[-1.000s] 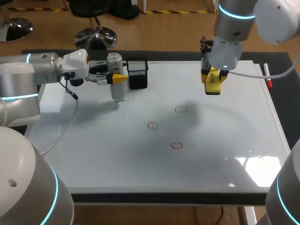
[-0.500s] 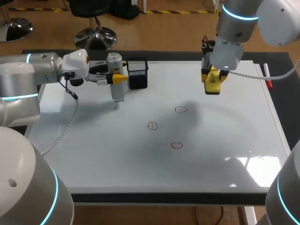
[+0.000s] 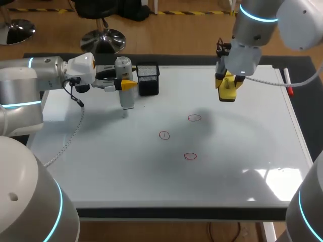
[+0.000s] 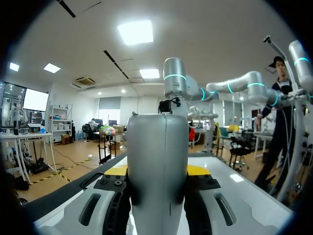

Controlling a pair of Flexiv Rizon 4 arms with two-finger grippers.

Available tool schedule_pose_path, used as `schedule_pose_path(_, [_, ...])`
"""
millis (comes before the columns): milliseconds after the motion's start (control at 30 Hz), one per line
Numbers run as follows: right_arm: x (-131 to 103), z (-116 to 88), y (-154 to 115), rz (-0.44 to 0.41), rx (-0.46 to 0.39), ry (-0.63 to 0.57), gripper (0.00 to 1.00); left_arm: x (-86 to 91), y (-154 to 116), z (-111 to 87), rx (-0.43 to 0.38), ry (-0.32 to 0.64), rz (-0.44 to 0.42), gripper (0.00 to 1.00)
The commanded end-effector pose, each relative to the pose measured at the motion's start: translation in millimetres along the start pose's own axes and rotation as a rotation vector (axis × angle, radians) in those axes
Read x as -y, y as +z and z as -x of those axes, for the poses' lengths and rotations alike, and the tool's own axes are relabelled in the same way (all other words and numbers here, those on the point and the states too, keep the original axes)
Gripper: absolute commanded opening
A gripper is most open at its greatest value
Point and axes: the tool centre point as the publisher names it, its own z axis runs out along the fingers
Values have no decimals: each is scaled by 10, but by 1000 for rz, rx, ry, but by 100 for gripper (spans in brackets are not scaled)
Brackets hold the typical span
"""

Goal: Pick up the inspection probe, press it on each red-marked spot on the whiteboard one by one, put down the probe, pick up the eraser, and wipe off all the red marks.

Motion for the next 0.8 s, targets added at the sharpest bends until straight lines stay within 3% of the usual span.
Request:
schedule_pose_path(33, [-6,-14,-11,-3,-1,-2,0,5,1,0,0,1,-1,0])
schedule_pose_path(800, [-6,-14,-11,-3,-1,-2,0,38,52,-4,-6,14,-10,0])
